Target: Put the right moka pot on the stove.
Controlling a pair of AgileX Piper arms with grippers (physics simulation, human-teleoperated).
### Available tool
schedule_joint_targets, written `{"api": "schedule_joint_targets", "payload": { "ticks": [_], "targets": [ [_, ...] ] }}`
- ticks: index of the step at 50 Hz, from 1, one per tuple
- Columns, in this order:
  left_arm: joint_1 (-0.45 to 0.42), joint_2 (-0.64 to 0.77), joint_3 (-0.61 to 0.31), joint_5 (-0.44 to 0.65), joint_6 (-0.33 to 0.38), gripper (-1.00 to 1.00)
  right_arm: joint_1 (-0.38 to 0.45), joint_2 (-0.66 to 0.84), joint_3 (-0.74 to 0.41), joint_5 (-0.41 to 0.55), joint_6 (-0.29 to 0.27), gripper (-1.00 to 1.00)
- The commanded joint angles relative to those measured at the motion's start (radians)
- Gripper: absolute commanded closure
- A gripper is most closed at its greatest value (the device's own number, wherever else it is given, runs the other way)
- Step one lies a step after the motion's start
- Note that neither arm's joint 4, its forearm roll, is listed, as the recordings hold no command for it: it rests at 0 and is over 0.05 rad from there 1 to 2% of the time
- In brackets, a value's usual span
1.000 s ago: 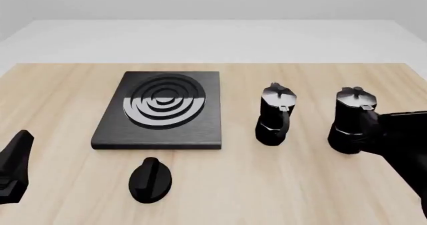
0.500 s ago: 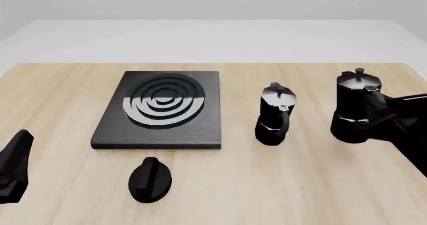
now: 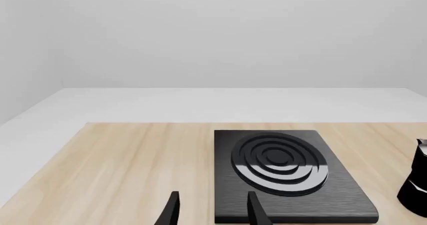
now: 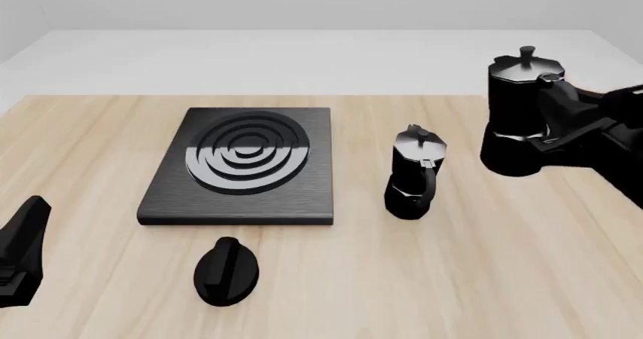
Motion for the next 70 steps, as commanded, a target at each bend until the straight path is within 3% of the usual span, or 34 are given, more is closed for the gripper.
{"api": "schedule_joint_targets", "payload": {
  "ticks": [1, 4, 7, 10, 16, 33, 43, 47, 48, 51, 54, 55, 70],
  "targets": [
    [0.000, 0.000, 0.000, 0.000, 0.000, -1.00, 0.130, 0.000, -0.128, 0.036, -0.002, 1.00],
    [0.000, 0.000, 0.000, 0.000, 0.000, -1.00, 0.166, -0.016, -0.147, 0.032, -0.005, 1.00],
    [0.000, 0.000, 0.000, 0.000, 0.000, -1.00, 0.180, -0.003, -0.185, 0.041, 0.038, 1.00],
    [0.000, 0.000, 0.000, 0.000, 0.000, -1.00, 0.207, 0.033, -0.214, 0.037, 0.014, 1.00],
    [0.000, 0.001, 0.000, 0.000, 0.000, -1.00, 0.255, 0.090, -0.274, 0.024, 0.034, 1.00],
    [0.000, 0.000, 0.000, 0.000, 0.000, -1.00, 0.363, 0.221, -0.427, -0.002, 0.022, 1.00],
    [0.000, 0.000, 0.000, 0.000, 0.000, -1.00, 0.415, 0.374, -0.505, -0.058, 0.064, 1.00],
    [0.000, 0.000, 0.000, 0.000, 0.000, -1.00, 0.467, 0.460, -0.541, -0.070, -0.018, 1.00],
    [0.000, 0.000, 0.000, 0.000, 0.000, -1.00, 0.478, 0.482, -0.559, -0.072, 0.030, 1.00],
    [0.000, 0.000, 0.000, 0.000, 0.000, -1.00, 0.486, 0.514, -0.574, -0.093, 0.022, 1.00],
    [0.000, 0.000, 0.000, 0.000, 0.000, -1.00, 0.515, 0.558, -0.589, -0.123, 0.061, 1.00],
    [0.000, 0.000, 0.000, 0.000, 0.000, -1.00, 0.531, 0.598, -0.601, -0.150, 0.032, 1.00],
    [0.000, 0.000, 0.000, 0.000, 0.000, -1.00, 0.569, 0.741, -0.732, -0.170, 0.060, 1.00]
  ]
}}
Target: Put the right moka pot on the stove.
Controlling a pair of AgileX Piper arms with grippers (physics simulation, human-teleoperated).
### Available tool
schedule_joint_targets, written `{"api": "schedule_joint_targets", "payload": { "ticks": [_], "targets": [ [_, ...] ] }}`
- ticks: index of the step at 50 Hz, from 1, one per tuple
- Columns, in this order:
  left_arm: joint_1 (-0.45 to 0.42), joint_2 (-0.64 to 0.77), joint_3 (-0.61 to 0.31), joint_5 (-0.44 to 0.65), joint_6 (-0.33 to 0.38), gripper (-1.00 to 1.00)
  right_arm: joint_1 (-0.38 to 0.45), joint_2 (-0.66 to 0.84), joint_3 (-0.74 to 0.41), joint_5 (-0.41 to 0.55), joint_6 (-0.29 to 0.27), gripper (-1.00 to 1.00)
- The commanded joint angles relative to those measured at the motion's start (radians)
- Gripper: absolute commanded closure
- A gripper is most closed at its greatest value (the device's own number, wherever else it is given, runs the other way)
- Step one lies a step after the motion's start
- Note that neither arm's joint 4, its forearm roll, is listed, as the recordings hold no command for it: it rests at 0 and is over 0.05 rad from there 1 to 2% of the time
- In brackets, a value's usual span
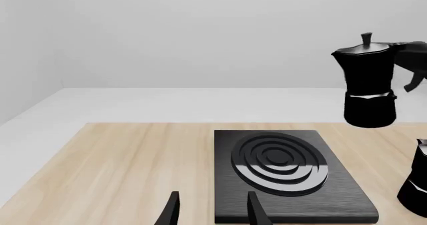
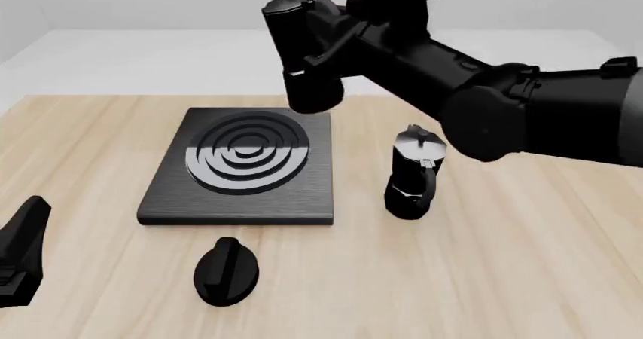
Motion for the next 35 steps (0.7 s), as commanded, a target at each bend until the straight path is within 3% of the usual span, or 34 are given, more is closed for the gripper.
{"api": "schedule_joint_targets", "payload": {
  "ticks": [1, 7, 16, 35],
  "targets": [
    [0.000, 0.000, 0.000, 0.000, 0.000, -1.00, 0.056, 0.100, -0.115, -0.035, 0.015, 1.00],
    [0.000, 0.001, 0.000, 0.000, 0.000, -1.00, 0.079, 0.159, -0.154, -0.047, 0.013, 1.00],
    [0.000, 0.000, 0.000, 0.000, 0.000, -1.00, 0.096, 0.241, -0.143, -0.149, 0.028, 1.00],
    [0.000, 0.000, 0.000, 0.000, 0.000, -1.00, 0.094, 0.370, -0.319, -0.093, 0.043, 1.00]
  ]
}}
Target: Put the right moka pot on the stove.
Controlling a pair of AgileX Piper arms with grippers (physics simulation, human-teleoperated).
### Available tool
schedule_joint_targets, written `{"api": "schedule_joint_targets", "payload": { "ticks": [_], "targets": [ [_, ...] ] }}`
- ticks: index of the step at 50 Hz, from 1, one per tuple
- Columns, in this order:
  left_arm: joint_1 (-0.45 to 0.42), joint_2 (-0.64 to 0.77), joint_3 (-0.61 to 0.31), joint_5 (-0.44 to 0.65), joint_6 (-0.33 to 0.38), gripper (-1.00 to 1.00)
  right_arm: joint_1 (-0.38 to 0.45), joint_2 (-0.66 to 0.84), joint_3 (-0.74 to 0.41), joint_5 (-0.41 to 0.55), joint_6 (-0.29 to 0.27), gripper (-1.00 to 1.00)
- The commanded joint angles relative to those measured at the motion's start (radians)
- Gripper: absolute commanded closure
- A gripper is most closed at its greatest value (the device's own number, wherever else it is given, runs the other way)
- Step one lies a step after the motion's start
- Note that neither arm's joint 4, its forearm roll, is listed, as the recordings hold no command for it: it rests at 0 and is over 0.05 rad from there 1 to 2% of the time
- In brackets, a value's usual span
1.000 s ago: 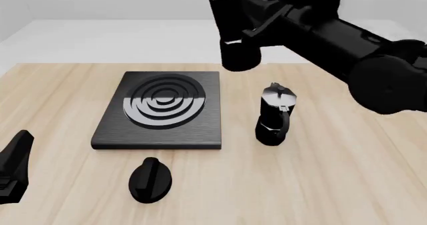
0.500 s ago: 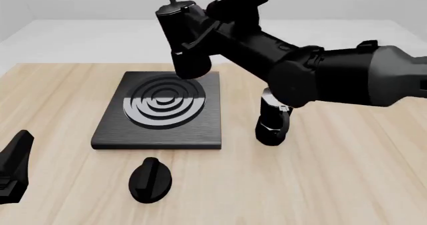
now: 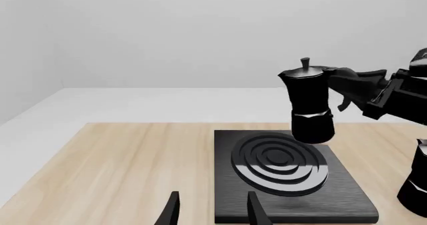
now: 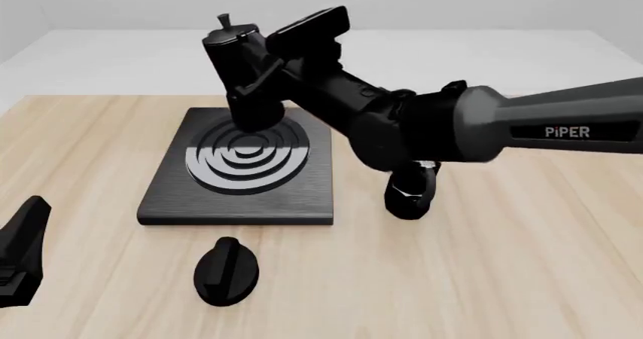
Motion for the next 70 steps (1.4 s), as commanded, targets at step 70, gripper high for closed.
{"api": "schedule_joint_targets", "payload": {
  "ticks": [70],
  "targets": [
    [0.000, 0.000, 0.000, 0.000, 0.000, -1.00, -0.049, 0.364, -0.384, 0.093, 0.094, 1.00]
  ]
}}
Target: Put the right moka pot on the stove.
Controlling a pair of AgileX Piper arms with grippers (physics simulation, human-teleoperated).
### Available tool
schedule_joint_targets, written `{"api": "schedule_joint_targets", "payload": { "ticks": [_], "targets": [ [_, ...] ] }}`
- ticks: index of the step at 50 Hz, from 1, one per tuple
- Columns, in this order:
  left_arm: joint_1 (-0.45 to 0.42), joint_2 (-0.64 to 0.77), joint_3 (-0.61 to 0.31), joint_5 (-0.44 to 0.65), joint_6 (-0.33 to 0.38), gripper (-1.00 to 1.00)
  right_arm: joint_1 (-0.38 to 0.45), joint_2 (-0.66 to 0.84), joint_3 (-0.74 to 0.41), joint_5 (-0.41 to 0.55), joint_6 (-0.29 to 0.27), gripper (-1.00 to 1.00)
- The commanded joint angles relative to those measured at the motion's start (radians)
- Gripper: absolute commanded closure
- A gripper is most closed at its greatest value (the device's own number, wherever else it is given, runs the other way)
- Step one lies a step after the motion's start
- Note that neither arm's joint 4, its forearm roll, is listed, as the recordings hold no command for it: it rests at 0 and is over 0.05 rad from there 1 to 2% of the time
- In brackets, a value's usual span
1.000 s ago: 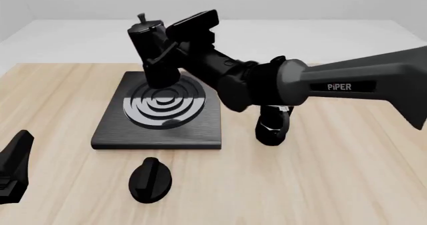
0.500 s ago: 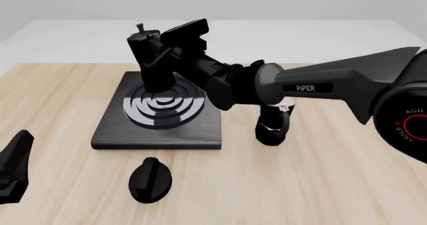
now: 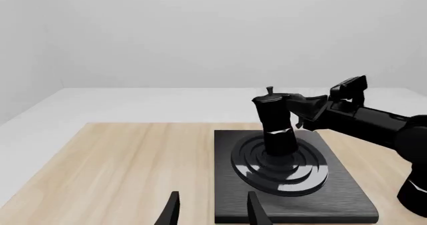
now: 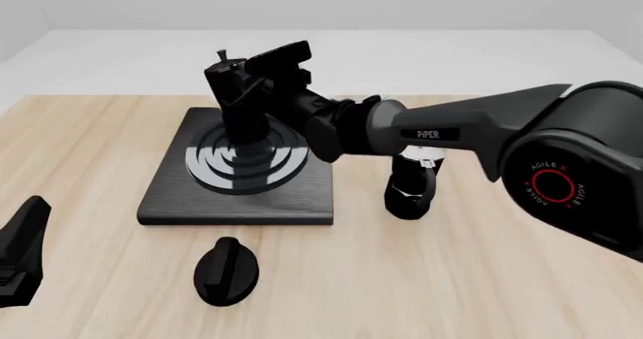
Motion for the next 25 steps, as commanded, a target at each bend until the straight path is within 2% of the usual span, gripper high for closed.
{"api": "schedule_joint_targets", "payload": {
  "ticks": [1, 25],
  "targets": [
    [0.000, 0.001, 0.000, 0.000, 0.000, -1.00, -0.007, -0.002, -0.019, -0.016, 0.008, 1.00],
    [0.000, 0.000, 0.000, 0.000, 0.000, -1.00, 0.000, -0.044, 0.174, -0.138, 0.016, 1.00]
  ]
}}
